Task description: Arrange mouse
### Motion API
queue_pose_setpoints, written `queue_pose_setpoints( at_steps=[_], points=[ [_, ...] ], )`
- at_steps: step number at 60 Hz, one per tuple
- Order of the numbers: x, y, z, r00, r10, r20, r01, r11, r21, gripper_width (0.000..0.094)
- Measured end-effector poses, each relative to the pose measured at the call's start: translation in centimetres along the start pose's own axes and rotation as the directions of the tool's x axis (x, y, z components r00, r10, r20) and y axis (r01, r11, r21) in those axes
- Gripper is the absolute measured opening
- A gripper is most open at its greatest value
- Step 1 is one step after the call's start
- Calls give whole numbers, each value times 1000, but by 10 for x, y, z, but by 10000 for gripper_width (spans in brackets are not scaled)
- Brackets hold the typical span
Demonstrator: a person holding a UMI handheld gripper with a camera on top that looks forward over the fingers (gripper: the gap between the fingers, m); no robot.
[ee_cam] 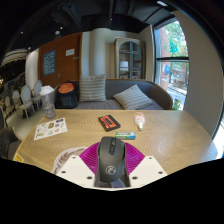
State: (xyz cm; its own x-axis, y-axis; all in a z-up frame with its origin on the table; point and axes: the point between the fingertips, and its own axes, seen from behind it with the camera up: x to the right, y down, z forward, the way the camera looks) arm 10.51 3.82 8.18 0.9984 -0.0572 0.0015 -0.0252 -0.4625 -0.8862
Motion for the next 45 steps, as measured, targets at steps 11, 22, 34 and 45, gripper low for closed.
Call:
queue_pose_setpoints(
  at_steps=[11, 22, 34, 45],
  points=[
    [-84, 53, -5, 994, -99, 42, 102, 992, -73, 357],
    [-83, 98, 10, 991, -134, -25, 128, 979, -159, 404],
    [-82, 103, -6, 988, -145, 55, 152, 977, -151, 823],
    [-70, 102, -68, 983, -150, 104, 156, 986, -52, 852]
  ],
)
